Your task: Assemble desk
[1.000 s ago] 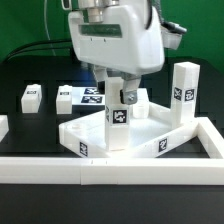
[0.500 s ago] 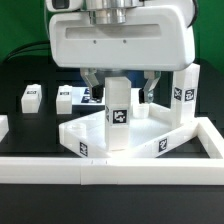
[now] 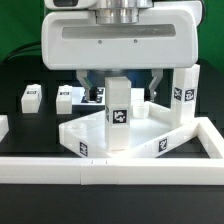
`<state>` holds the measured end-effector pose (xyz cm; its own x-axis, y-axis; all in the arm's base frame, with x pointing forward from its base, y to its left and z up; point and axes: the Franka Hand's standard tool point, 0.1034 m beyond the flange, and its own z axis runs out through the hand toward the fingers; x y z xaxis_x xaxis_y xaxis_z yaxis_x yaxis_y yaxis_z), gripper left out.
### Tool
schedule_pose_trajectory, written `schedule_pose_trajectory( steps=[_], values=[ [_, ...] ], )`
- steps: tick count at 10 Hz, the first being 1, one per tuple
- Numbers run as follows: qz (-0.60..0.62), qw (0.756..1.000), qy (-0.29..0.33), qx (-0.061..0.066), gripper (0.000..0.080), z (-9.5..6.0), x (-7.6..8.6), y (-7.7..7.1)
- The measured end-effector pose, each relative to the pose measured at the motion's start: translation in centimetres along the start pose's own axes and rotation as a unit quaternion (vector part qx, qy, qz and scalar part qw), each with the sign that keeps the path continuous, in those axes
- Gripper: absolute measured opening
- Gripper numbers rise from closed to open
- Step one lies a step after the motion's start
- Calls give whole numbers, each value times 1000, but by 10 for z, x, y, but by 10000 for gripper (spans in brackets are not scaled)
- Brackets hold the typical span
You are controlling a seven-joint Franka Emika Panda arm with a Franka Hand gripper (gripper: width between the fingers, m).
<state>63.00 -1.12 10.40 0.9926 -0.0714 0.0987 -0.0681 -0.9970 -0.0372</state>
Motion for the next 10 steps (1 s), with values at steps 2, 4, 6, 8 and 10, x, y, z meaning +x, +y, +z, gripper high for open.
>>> schedule_pose_trajectory(
  steps=[2,4,6,8,10],
  values=[
    [-24,1000,-1,0,626,1,-1,1],
    [-23,1000,-1,0,282,1,-1,1],
    [-17,1000,-1,1,286,1,-1,1],
    [19,1000,-1,1,286,1,-1,1],
    [151,989,-1,3,286,1,-1,-3]
  ],
)
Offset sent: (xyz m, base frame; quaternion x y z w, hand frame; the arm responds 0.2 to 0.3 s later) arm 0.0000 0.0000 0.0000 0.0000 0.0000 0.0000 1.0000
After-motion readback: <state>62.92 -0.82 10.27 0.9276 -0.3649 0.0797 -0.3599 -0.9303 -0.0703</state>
